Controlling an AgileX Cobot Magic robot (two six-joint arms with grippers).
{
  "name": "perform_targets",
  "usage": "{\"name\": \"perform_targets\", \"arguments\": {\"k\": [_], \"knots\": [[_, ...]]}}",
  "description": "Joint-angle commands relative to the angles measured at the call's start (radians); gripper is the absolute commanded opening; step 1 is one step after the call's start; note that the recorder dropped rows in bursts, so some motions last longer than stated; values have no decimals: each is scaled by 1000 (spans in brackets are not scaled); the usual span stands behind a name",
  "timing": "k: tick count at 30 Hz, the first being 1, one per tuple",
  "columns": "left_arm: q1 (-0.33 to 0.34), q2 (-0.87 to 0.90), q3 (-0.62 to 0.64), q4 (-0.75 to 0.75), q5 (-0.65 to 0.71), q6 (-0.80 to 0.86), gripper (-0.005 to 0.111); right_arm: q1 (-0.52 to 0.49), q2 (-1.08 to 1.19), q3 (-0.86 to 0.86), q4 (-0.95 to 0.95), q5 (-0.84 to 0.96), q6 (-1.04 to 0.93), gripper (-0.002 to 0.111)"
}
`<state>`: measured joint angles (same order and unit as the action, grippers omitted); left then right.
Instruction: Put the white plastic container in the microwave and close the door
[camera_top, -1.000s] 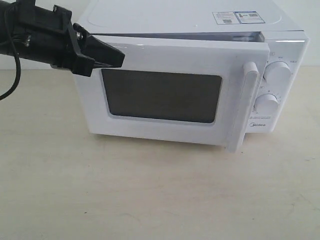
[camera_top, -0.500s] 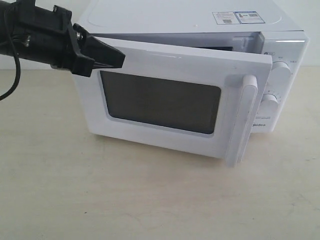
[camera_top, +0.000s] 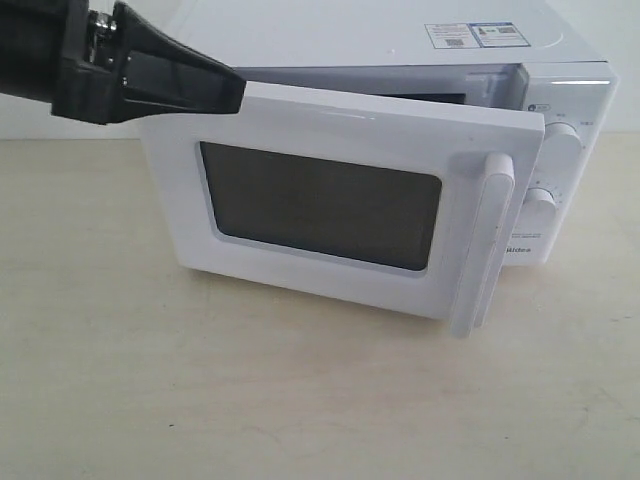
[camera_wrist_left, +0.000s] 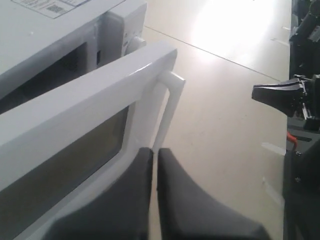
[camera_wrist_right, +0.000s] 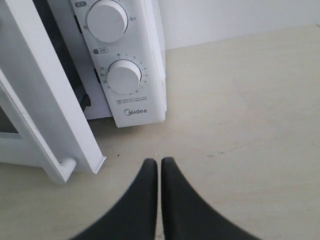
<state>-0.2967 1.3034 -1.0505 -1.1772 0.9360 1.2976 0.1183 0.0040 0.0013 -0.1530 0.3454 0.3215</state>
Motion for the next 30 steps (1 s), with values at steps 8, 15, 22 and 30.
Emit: {"name": "perform_targets", "arguments": {"k": [8,15,22,30], "knots": [[-4,-110,-6,-9,61,-47,4,2,-4,-16,167,-1111,436,0],[-4,-115,-6,-9,121,-56,4,2,-1,-230,324,-1243,571,0],[-4,-116,-6,-17,133,-96,4,2,211,-665,48,-848,637,0],[-4,-162,-6,-20,131,-96,4,2,482,-817,-1251,-588,1267,0]]}}
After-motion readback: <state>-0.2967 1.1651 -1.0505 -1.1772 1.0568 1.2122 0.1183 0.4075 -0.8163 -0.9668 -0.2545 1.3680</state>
